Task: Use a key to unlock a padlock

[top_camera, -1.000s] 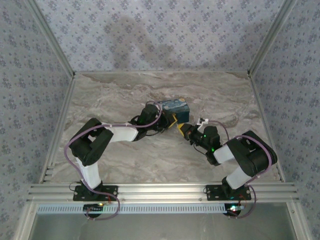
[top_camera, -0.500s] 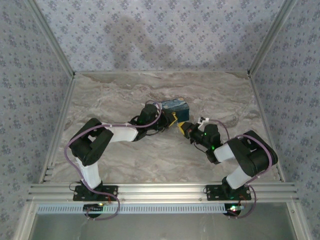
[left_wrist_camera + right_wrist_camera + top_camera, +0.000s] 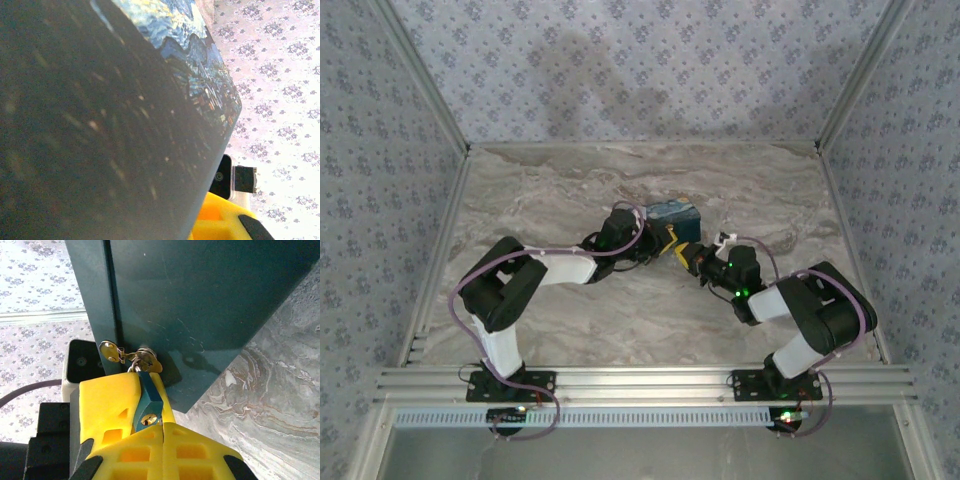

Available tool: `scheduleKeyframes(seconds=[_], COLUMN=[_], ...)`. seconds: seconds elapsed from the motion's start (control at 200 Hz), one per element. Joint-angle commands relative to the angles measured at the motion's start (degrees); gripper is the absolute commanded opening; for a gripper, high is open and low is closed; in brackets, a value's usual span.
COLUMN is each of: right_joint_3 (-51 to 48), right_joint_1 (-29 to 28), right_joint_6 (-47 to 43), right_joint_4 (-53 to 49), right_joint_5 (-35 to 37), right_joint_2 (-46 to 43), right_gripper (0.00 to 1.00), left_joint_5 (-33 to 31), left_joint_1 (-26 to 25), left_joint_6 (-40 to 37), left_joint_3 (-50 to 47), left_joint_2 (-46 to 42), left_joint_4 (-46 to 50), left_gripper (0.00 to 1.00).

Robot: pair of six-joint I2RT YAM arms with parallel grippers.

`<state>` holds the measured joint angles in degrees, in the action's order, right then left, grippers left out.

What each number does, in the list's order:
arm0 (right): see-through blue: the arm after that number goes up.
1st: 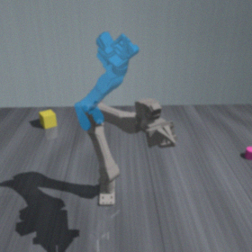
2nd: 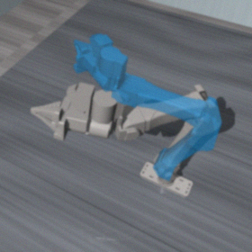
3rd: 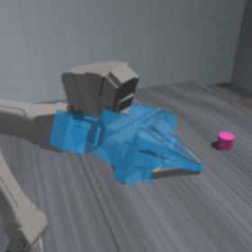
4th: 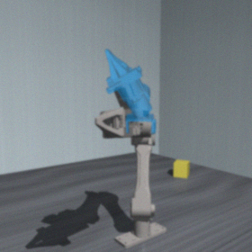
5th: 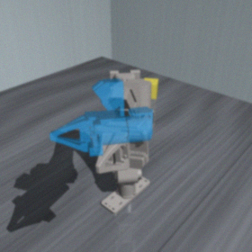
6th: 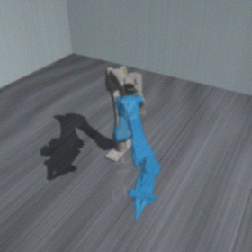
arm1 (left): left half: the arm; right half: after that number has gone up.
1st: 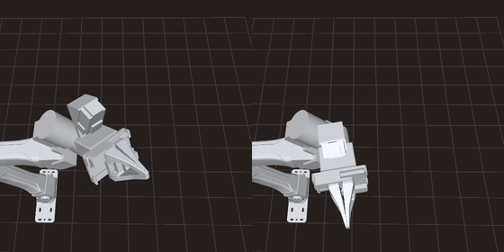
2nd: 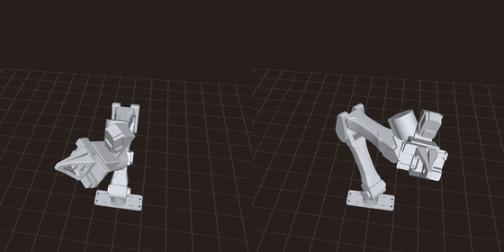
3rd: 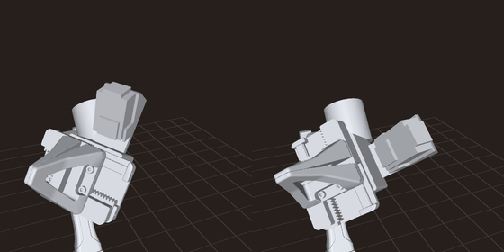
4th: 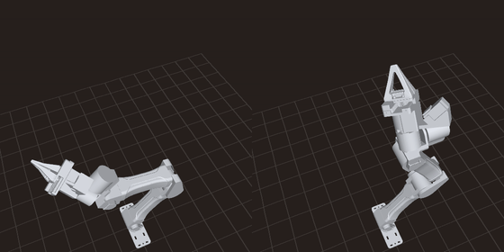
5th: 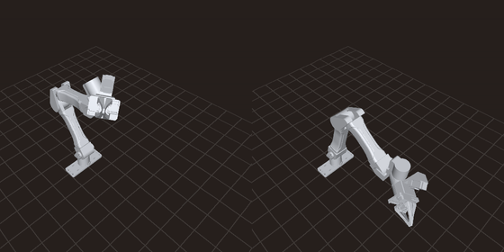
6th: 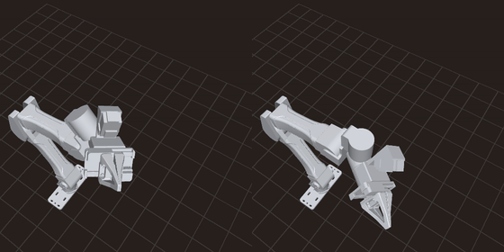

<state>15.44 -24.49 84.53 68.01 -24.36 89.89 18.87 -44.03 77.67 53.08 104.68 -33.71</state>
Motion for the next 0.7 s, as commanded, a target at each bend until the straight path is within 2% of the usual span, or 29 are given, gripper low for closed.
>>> scheduleKeyframes(seconds=[0.0,0.34,0.695], right_joint_3=[-1.6,-4.0,-1.9], right_joint_1=[0.3,1.4,2.0], right_joint_6=[-2.0,-4.3,-4.6], right_joint_4=[3.3,1.1,-1.0], right_joint_5=[-1.8,-1.9,-2.4], right_joint_2=[-1.1,-5.7,-5.5], right_gripper=[0.0,0.0,0.0], left_joint_5=[1.3,1.6,1.8], left_joint_1=[-0.2,0.0,0.0], left_joint_6=[-0.2,-0.1,0.2], left_joint_3=[0.0,0.2,0.0], left_joint_2=[-0.3,-0.2,-0.1], left_joint_4=[-3.1,-3.2,-4.0], left_gripper=[0.01,0.01,0.01])
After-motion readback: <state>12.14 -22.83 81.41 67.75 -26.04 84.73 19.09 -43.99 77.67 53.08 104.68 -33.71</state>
